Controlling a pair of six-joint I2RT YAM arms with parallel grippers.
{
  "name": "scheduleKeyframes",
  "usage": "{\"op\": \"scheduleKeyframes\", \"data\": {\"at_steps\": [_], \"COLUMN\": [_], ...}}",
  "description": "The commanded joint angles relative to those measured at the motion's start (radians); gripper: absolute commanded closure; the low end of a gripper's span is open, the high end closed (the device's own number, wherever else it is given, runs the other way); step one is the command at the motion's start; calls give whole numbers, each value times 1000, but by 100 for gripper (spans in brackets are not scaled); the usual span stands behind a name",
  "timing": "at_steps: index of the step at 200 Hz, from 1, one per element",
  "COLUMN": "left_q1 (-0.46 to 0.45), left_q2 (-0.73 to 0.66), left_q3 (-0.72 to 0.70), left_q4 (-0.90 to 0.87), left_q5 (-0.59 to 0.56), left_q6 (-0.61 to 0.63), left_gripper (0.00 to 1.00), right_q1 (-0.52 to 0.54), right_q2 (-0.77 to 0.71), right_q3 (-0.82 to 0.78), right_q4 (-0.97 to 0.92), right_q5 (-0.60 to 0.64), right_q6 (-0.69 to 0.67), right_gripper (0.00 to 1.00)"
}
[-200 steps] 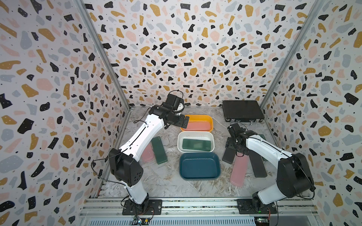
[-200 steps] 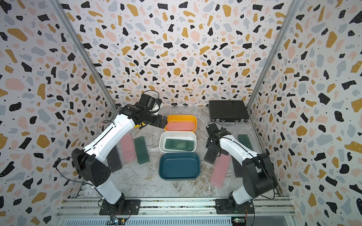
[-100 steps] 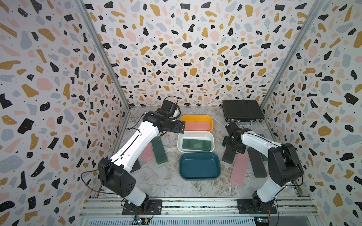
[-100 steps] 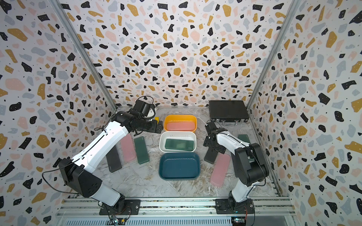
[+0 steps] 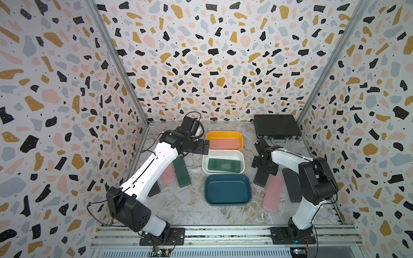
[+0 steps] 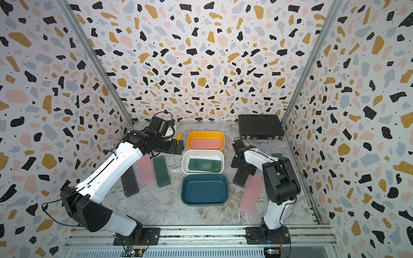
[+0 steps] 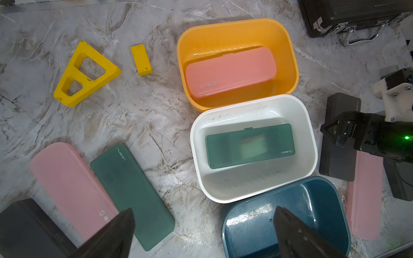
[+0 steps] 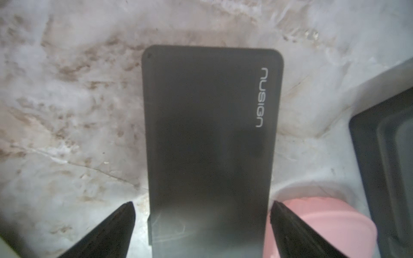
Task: Place the pencil cases by color into the storage box
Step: Pick up the pencil case from the center of the board.
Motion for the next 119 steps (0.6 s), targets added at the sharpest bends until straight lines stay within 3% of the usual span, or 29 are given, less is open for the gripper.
{"op": "scheduleKeyframes", "data": {"at_steps": [1, 64, 119], "left_q1": [-5, -4, -4], "left_q2": [-23, -54, -95], "left_q3": [-22, -60, -99], "left_q4": [12, 15, 14], "left_q5": [-4, -15, -14], "left_q6": [-3, -12, -40], "left_gripper": [0, 0, 0], "right_q1": [-3, -3, -3], "right_q2": [10, 36, 14], "right_q3": [22, 2, -26], "right_q4": [-2, 39, 67], "right_q5": [-6, -45, -75], "right_q6": [-2, -4, -25], "right_gripper": [1, 13, 37]}}
